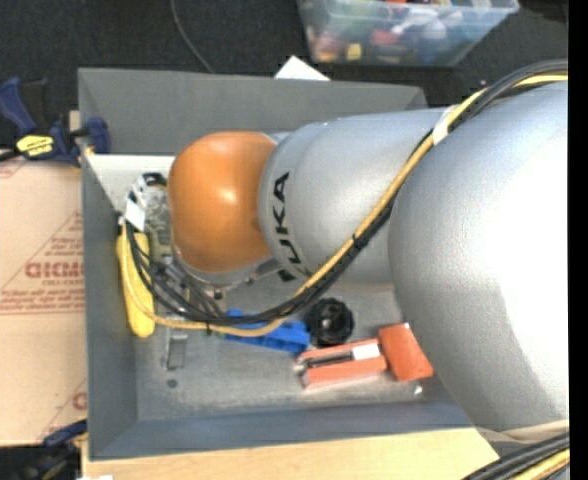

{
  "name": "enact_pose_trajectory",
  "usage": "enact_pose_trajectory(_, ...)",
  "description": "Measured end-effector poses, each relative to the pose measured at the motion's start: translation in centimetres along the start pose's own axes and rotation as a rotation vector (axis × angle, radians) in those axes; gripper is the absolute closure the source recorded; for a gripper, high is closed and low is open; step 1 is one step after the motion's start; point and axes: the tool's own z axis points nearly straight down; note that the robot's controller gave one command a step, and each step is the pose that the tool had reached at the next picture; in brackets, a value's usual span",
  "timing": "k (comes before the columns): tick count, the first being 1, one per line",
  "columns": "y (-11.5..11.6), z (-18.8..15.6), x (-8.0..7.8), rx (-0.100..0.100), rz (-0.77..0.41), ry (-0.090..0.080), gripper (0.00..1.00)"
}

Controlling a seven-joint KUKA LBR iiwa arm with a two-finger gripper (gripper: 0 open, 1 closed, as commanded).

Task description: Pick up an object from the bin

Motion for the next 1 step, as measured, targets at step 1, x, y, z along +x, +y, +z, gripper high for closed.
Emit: enact_pose_trajectory(1, 0.00, 0.00, 0.00, 0.000, 0.000, 0.000, 0.00)
